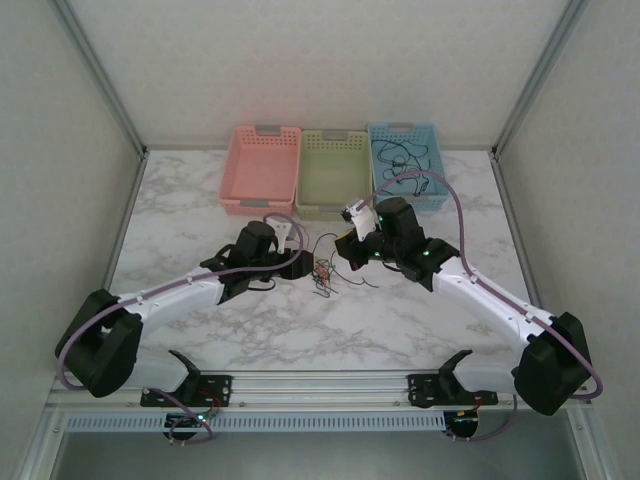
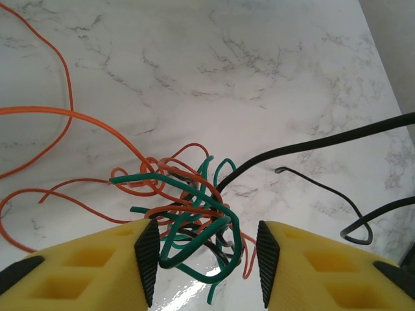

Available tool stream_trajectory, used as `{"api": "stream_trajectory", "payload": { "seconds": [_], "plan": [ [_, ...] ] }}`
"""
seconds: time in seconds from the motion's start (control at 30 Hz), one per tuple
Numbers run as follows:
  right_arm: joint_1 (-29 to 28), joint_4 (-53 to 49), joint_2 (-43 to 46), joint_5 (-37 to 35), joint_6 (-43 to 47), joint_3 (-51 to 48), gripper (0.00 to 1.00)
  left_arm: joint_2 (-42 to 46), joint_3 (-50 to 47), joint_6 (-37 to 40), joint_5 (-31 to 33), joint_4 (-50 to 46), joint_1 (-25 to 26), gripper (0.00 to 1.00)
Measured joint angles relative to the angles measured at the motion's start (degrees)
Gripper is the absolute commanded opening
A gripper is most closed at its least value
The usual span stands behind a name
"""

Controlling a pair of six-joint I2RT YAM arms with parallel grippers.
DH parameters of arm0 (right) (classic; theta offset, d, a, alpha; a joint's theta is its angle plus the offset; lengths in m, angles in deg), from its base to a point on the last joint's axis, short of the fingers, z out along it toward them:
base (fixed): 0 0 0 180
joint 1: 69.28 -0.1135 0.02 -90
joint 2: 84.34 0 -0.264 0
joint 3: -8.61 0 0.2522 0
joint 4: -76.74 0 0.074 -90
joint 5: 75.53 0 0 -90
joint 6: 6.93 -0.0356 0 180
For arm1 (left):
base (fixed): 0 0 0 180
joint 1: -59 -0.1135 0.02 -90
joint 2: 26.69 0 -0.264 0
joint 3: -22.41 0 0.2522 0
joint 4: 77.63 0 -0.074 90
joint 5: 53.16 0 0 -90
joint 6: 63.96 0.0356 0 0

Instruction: Untangle the cables

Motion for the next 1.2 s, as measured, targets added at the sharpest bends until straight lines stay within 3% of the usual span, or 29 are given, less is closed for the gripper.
{"api": "stream_trajectory", "payload": {
  "seconds": [0.33, 0.7, 1.03, 1.2],
  "plan": [
    [0.37, -1.31, 0.42, -0.22, -0.04, -0.07, 0.00, -0.72, 0.00, 0.00, -0.57, 0.59, 0.00, 0.00],
    [3.56, -1.86, 1.36, -5.11, -2.01, -0.59, 0.00, 2.60, 0.00, -0.04, 3.56, -5.20, 0.00, 0.00],
    [15.54, -4.07, 4.28, -17.05, -6.80, -1.95, 0.00, 15.37, -3.72, -2.45, 15.96, -18.27, -0.92, 0.00],
    [19.67, -4.44, 4.94, -19.17, -9.11, -3.85, 0.00, 19.96, -5.38, -3.80, 19.06, -22.56, -1.22, 0.00]
  ]
}}
